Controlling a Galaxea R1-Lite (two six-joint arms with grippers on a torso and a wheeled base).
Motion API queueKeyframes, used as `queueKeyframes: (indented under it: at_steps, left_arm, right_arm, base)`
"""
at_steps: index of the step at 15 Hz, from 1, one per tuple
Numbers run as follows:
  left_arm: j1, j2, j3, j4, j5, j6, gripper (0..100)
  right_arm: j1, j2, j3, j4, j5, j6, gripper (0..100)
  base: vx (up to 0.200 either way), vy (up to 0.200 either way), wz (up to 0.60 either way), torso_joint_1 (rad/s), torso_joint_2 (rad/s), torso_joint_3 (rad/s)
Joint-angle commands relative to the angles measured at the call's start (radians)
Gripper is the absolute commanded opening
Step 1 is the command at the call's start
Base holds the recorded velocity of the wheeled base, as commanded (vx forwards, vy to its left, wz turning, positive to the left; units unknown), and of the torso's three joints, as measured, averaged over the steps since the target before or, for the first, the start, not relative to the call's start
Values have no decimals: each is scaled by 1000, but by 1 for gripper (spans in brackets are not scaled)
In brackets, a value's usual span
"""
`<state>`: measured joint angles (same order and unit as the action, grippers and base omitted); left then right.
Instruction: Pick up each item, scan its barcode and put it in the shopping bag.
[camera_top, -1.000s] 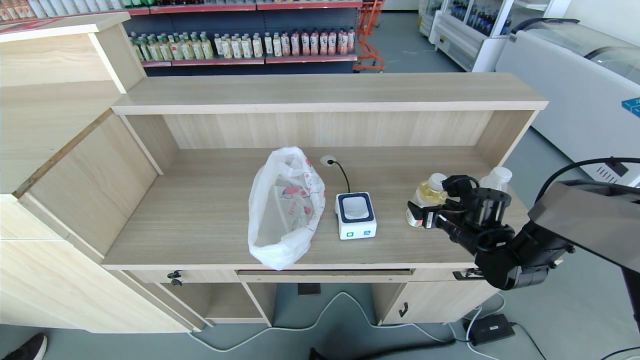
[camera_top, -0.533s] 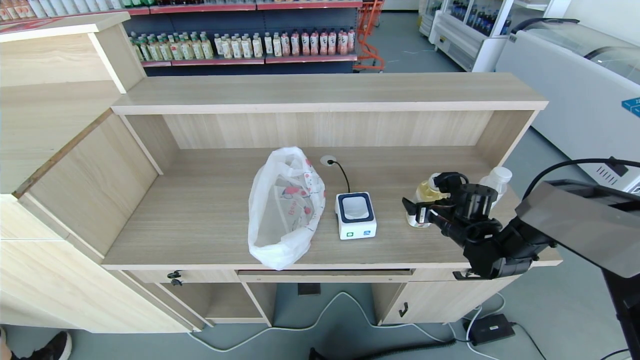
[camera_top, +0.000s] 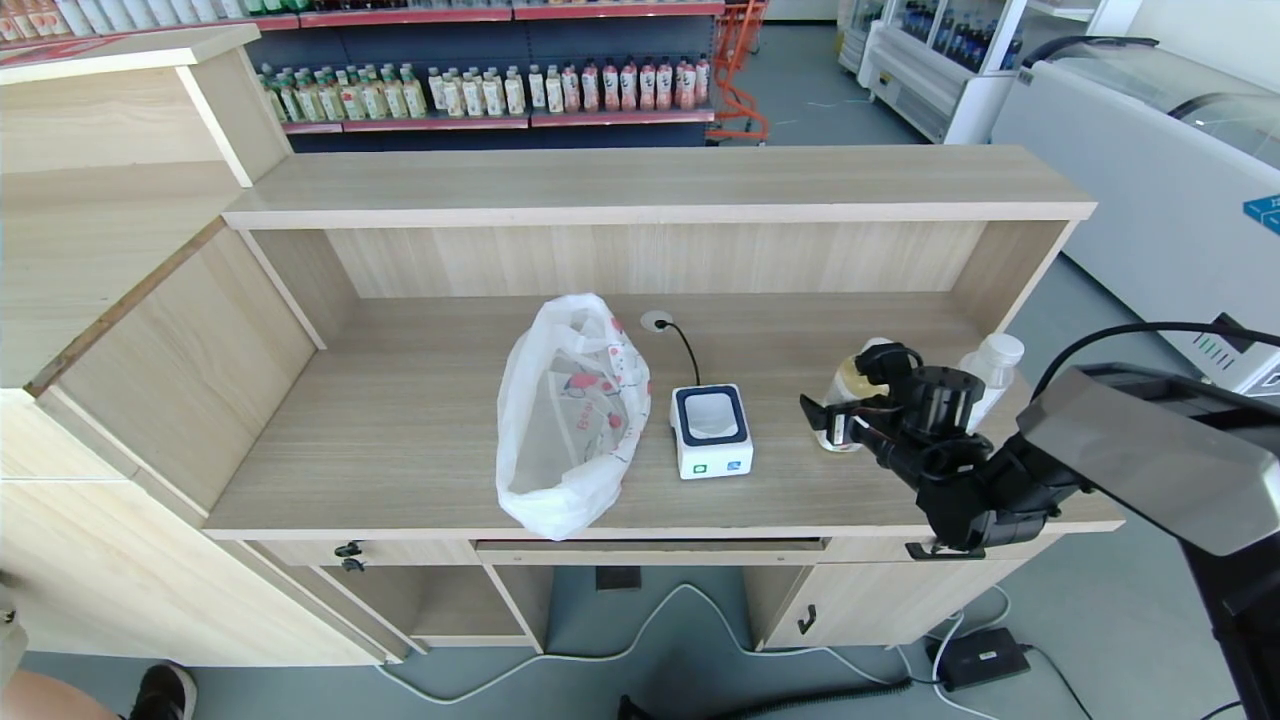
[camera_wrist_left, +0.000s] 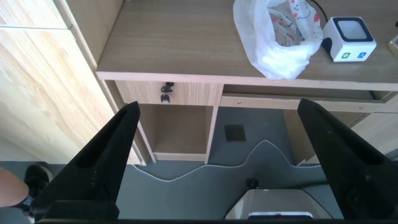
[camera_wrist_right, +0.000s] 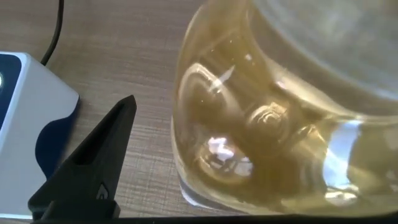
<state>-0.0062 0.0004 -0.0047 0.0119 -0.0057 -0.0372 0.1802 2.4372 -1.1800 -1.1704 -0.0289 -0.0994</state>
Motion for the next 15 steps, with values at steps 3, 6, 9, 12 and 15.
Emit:
queueKeyframes:
  at_steps: [3,6,9,12,15]
  left_arm:
    - [0,0,0,0,0,0,100]
    - [0,0,0,0,0,0,100]
    - [0,0,0,0,0,-1,100]
    - [0,0,0,0,0,-1,100]
    - [0,0,0,0,0,-1,100]
  right_arm:
    - [-4,5,-4,-3,18,-2,100]
    - [-5,6,-6,-3,18,-2,0]
    - [-4,9,-7,-3,18,-5,0]
    - [-4,19,-6,-3,15,-17,0]
    - [-4,19,3,-12,15,-37,0]
  base:
    - [0,0,0,0,0,0]
    - [0,0,0,0,0,0]
    - [0,0,0,0,0,0]
    - [0,0,0,0,0,0]
    - [0,0,0,0,0,0]
